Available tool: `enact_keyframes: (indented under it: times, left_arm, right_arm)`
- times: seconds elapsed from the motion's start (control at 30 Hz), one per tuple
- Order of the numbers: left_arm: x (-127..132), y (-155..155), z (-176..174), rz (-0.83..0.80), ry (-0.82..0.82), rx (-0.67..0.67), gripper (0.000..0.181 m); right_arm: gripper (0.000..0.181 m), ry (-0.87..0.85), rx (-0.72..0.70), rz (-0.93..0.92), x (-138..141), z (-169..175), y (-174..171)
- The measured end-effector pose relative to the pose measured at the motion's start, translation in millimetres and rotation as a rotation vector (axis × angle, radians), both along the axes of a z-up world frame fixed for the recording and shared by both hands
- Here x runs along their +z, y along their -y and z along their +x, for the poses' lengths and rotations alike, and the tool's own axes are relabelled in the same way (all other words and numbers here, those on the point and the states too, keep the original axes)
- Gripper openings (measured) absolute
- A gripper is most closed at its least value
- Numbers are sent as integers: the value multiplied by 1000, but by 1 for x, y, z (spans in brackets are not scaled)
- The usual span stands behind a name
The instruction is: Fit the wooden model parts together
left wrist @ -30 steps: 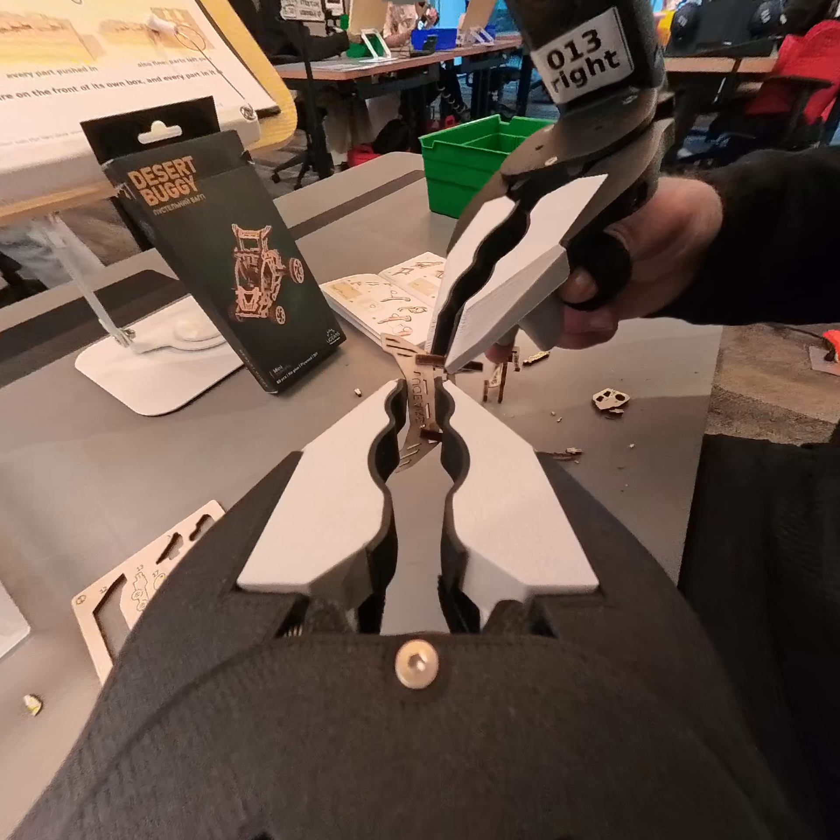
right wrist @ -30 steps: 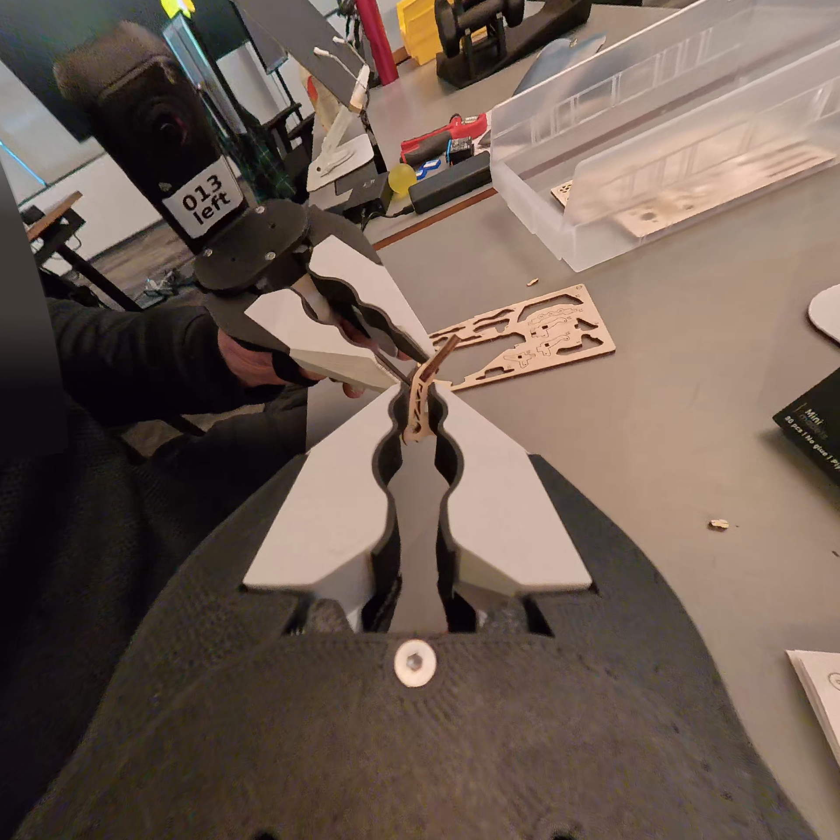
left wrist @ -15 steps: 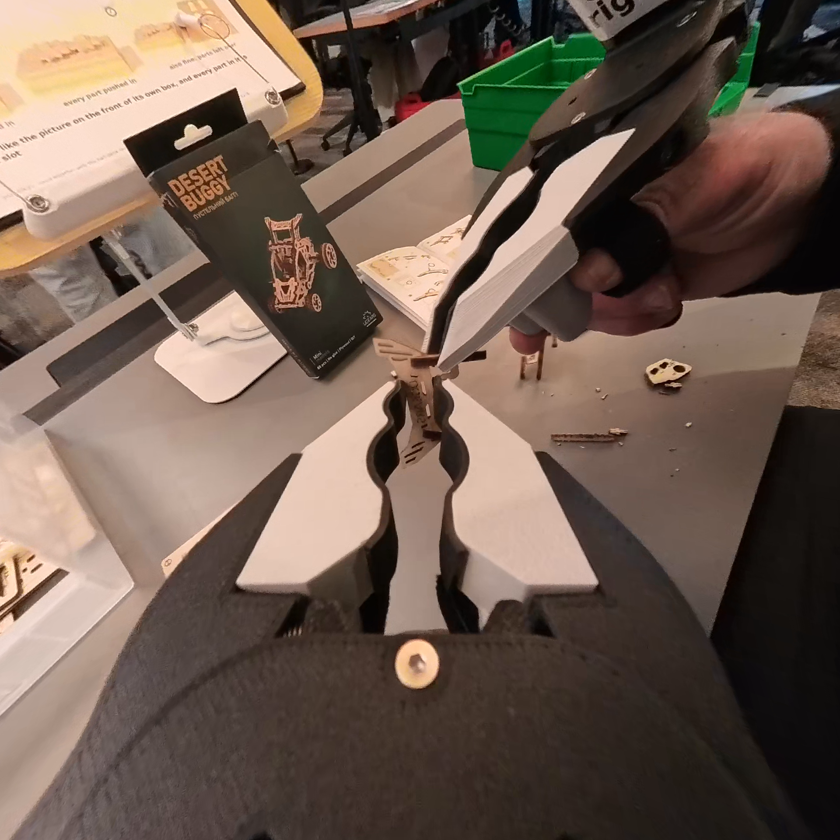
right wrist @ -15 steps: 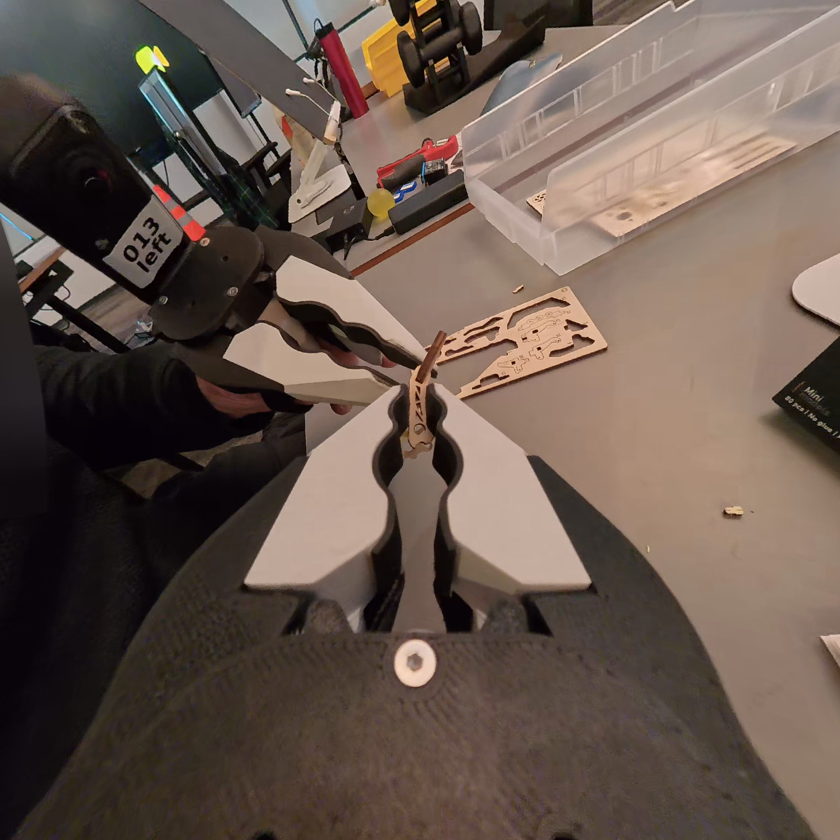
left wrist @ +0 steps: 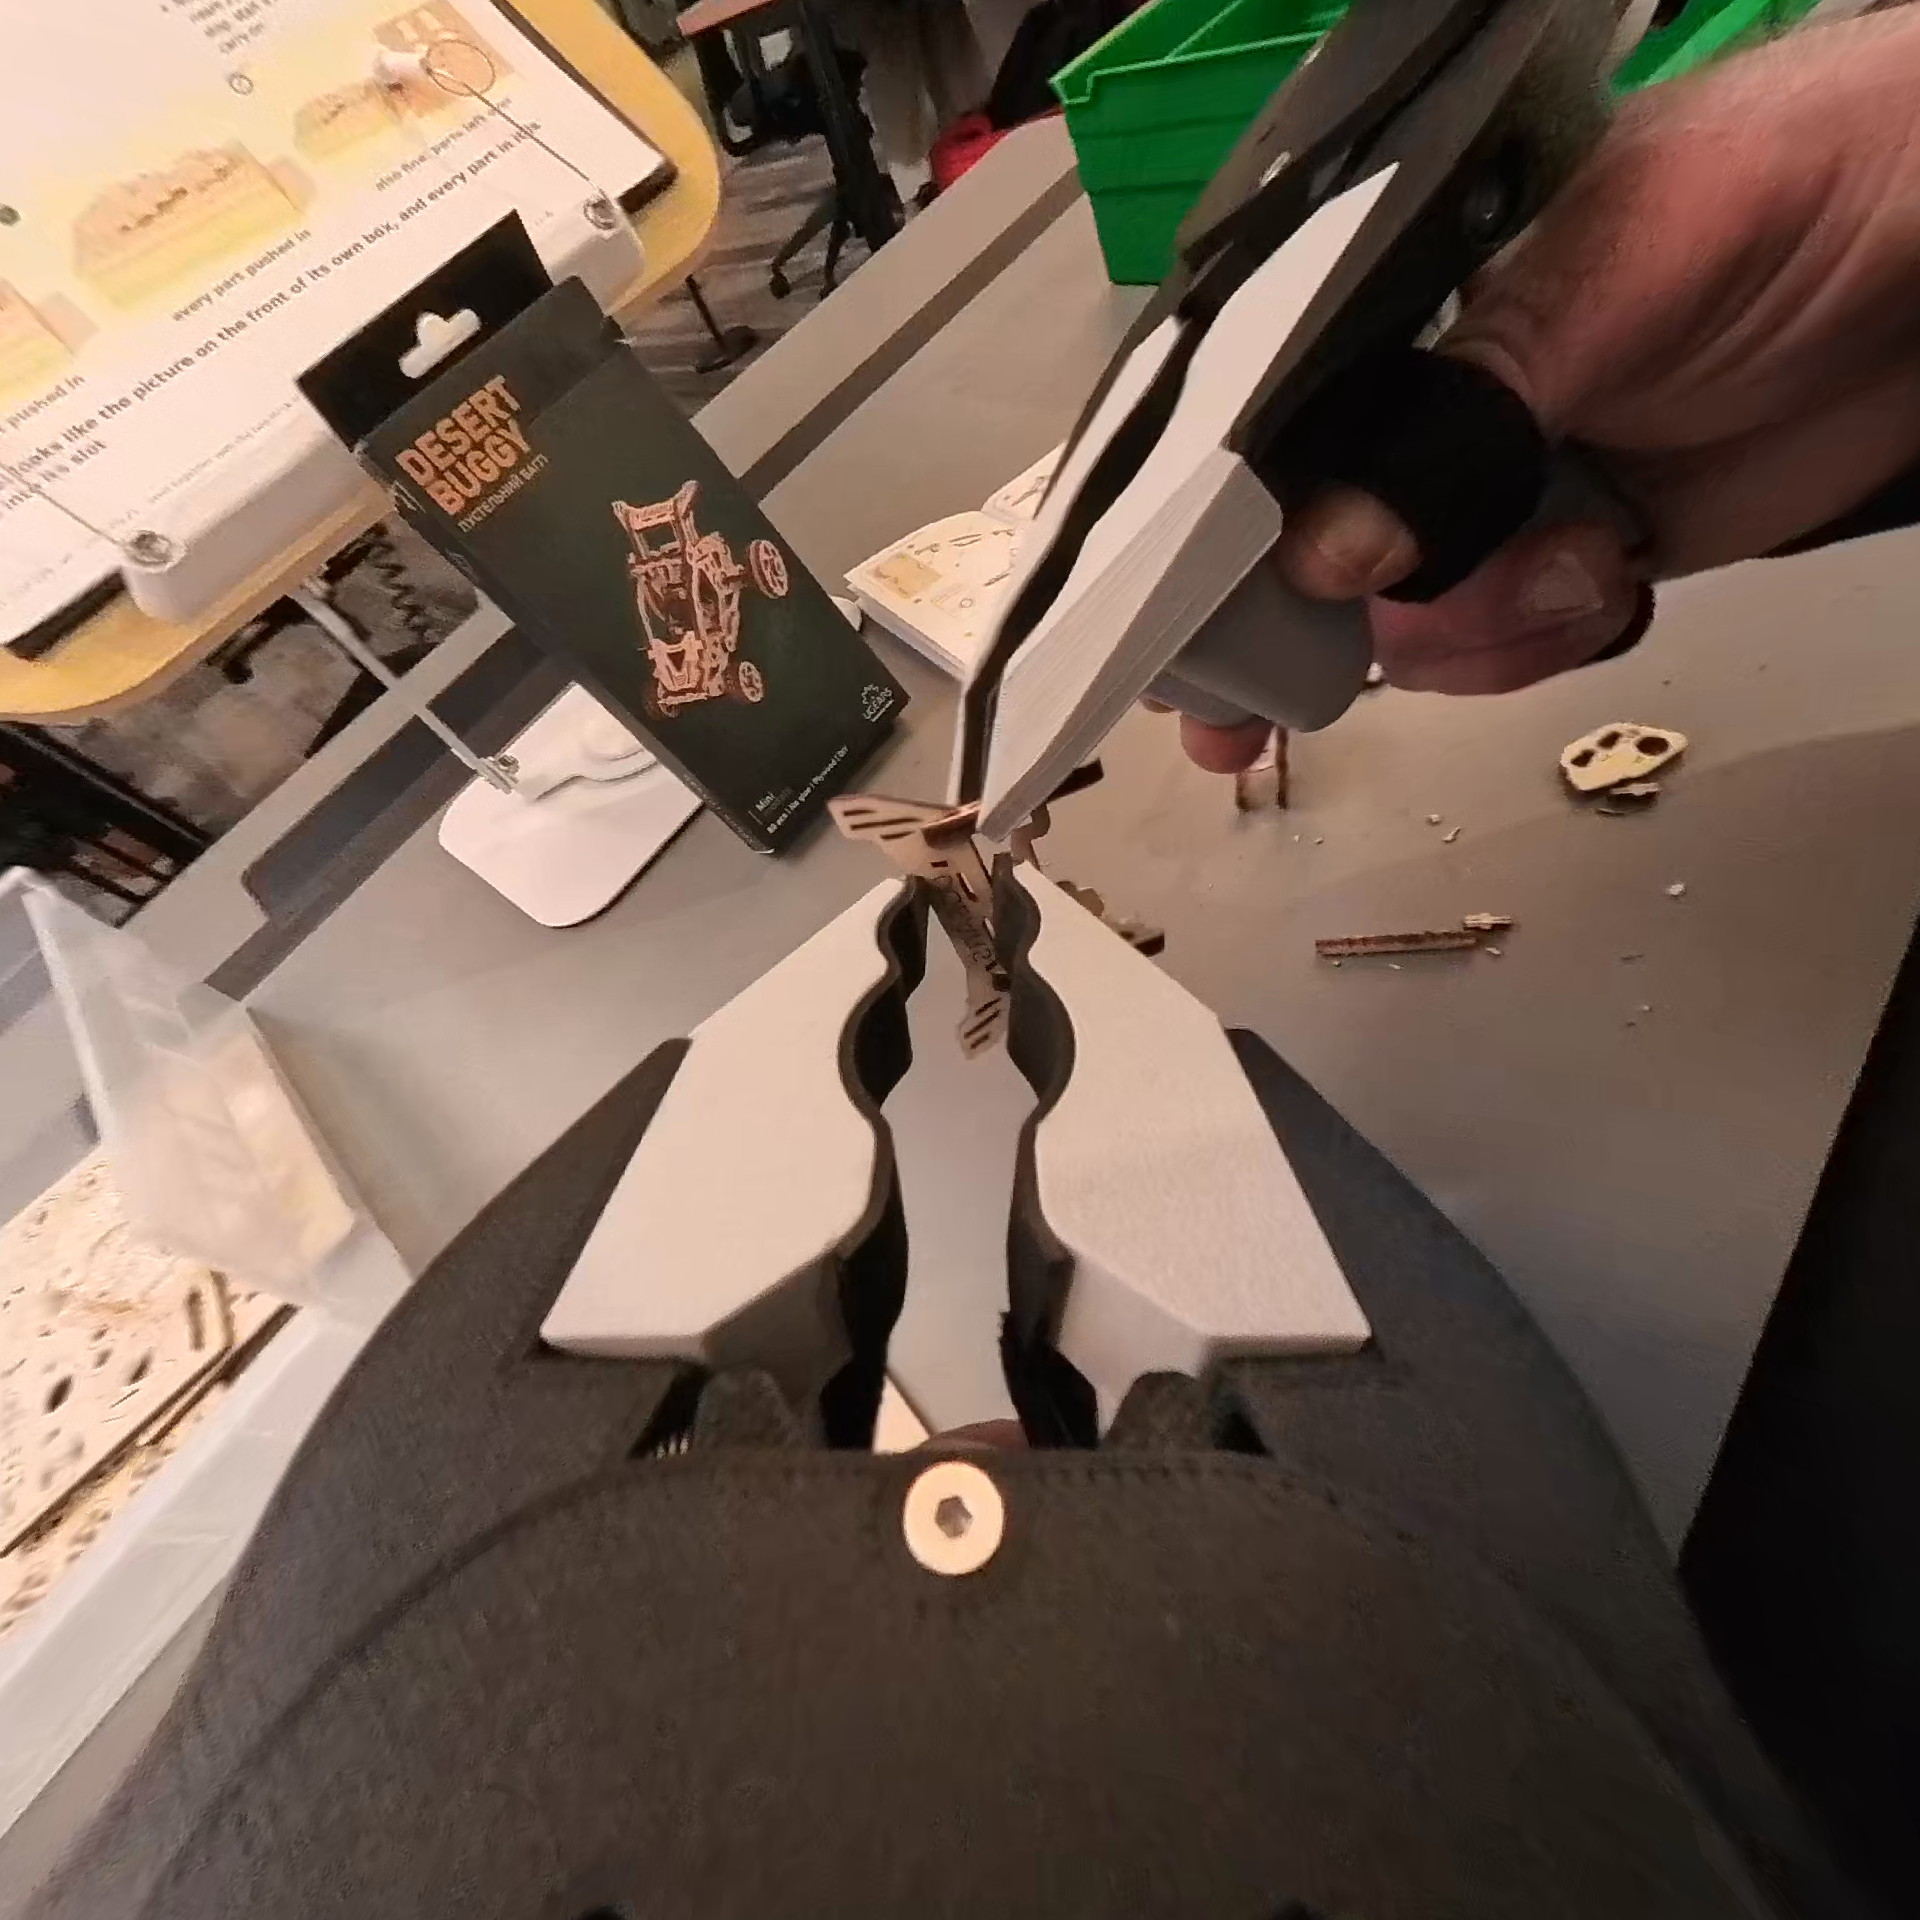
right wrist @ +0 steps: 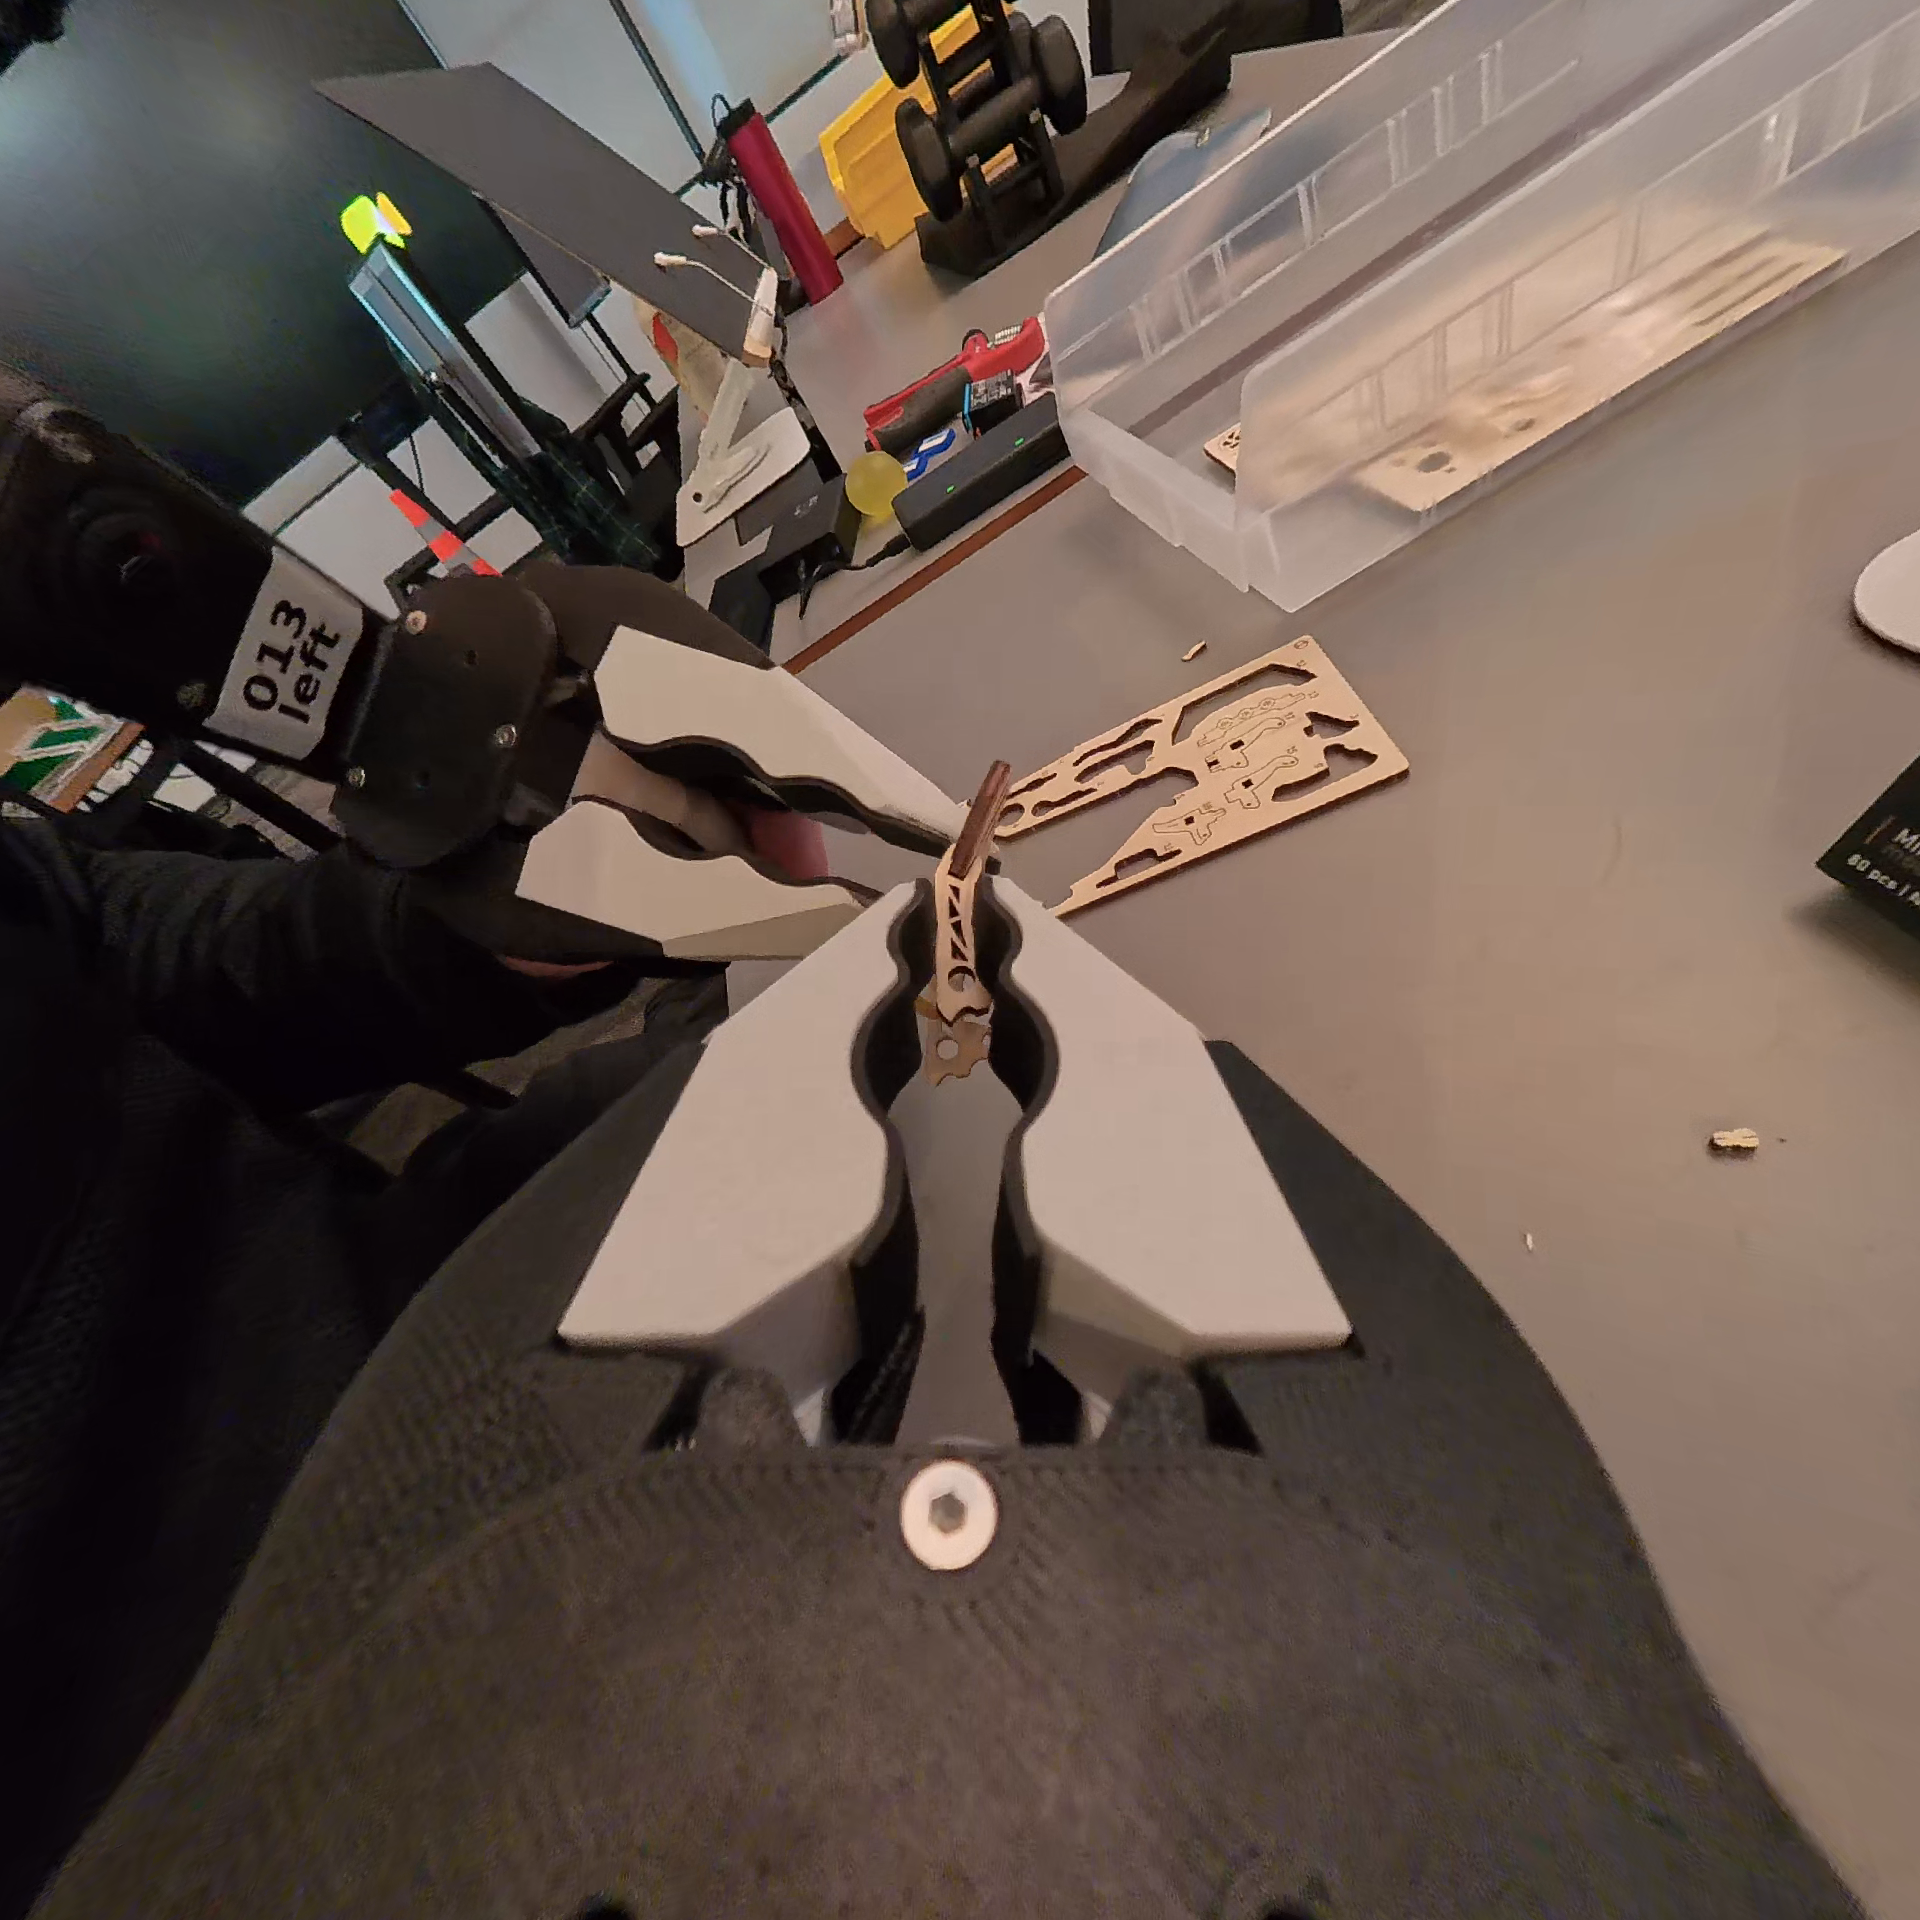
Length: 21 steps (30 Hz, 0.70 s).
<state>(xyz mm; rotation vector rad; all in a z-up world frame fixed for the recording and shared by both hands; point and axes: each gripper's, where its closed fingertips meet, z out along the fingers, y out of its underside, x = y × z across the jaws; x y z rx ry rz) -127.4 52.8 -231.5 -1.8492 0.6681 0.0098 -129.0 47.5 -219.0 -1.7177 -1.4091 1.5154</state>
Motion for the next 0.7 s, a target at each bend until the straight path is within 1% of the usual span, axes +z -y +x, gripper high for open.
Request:
enact_keyframes:
  times: [0.03, 0.1, 0.13, 0.23, 0.3, 0.43, 0.47, 0.6, 0.67, 0.7]
  left_arm:
    - [-2, 0, 0, -14, 15, -17, 11]
    - [4, 0, -2, 4, 27, -43, 10]
    - [5, 1, -2, -15, 59, -58, 11]
    - [9, 5, -1, -62, 206, -119, 14]
    - [20, 8, 1, -78, 363, -160, 20]
    - [36, 7, -5, -88, 605, -173, 23]
    - [37, 6, -4, -93, 634, -171, 23]
    - [29, 4, 2, -97, 581, -145, 13]
    - [30, 1, -4, -63, 580, -97, 13]
    - [32, -1, -10, -42, 589, -73, 16]
  right_arm:
    - [3, 7, 3, 22, -2, 0, 0]
    - [3, 1, 7, 60, 0, 0, 0]
    - [3, 0, 7, 93, 2, 0, 0]
    - [4, 2, 16, 162, 3, 0, 1]
    - [4, 8, 21, 228, 3, 0, 2]
    - [4, 18, 17, 334, 1, 0, 3]
    - [4, 22, 15, 365, 1, 0, 3]
    - [4, 31, -15, 482, 0, -2, 1]
    - [4, 31, -21, 519, 0, -2, 0]
    - [4, 35, -19, 540, 0, -2, 1]
